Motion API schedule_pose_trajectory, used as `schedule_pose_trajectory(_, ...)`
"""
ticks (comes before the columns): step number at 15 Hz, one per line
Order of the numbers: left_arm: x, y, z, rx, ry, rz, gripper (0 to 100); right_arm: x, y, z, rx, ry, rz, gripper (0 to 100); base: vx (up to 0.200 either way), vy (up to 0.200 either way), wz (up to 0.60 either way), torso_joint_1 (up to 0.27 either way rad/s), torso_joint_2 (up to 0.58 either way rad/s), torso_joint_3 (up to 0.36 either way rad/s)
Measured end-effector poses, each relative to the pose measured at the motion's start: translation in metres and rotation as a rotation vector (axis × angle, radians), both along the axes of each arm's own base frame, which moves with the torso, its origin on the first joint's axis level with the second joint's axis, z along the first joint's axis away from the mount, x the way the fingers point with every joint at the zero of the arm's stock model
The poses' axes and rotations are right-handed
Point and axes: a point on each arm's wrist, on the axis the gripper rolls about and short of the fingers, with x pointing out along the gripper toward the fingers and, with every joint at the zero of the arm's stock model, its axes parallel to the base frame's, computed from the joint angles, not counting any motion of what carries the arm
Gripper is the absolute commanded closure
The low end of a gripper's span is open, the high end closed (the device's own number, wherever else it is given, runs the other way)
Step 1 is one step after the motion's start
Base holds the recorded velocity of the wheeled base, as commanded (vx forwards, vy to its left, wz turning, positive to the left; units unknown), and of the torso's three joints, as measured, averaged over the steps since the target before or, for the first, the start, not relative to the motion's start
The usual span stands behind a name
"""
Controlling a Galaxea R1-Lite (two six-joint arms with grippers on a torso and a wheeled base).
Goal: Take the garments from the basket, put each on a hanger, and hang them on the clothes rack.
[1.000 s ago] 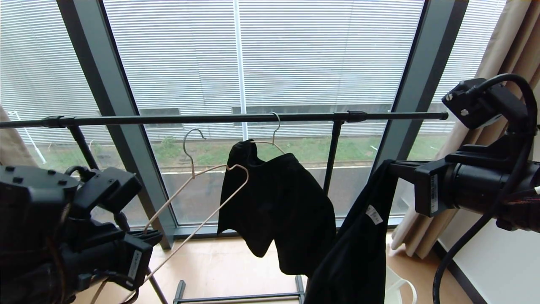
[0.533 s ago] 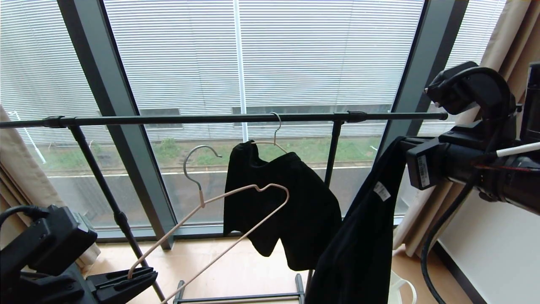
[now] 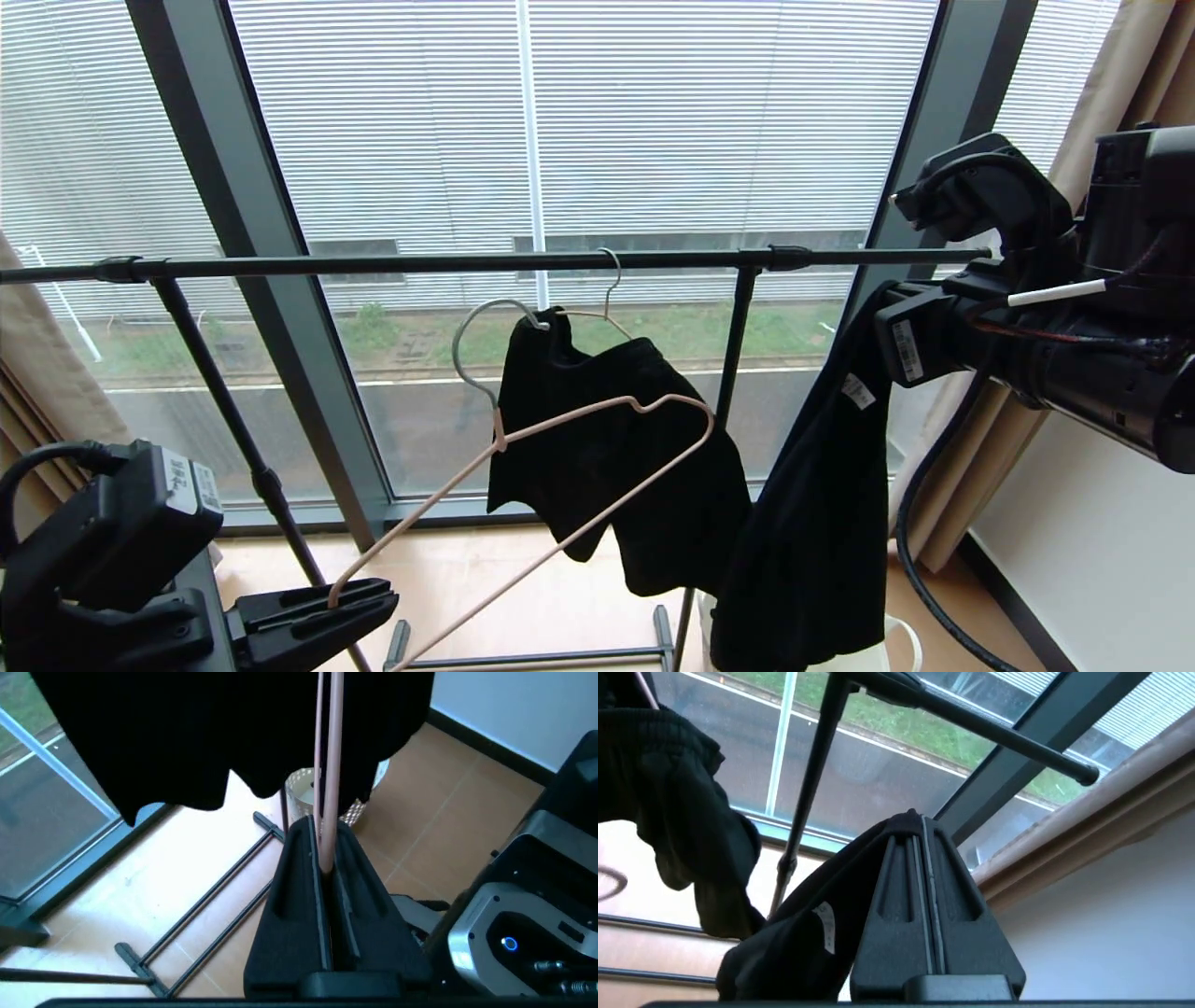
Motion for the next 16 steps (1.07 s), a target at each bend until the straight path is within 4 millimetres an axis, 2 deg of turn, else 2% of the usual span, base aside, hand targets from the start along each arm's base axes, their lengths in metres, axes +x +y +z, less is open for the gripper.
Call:
schedule_pose_trajectory(7,0.009,-0.016,-0.001,-0.052,0.03,-0.155,100,0.007,0.005,-0.004,0.006,-0.006,-0.001,100,0.0,0.0,0.0,0.0,0.0,0.0)
schedule_pose_trajectory(12,0.019,-0.025,0.009,-0.106,-0.002,-0.155,100,0.007,0.006,-0.006,0.001,0.0,0.003,100,0.0,0.0,0.0,0.0,0.0,0.0)
schedule_pose_trajectory(16,0.036,-0.041,0.01,-0.123,-0.001,-0.166,100,0.005,0.009,-0.007,0.0,0.001,0.012,100,0.0,0.0,0.0,0.0,0.0,0.0)
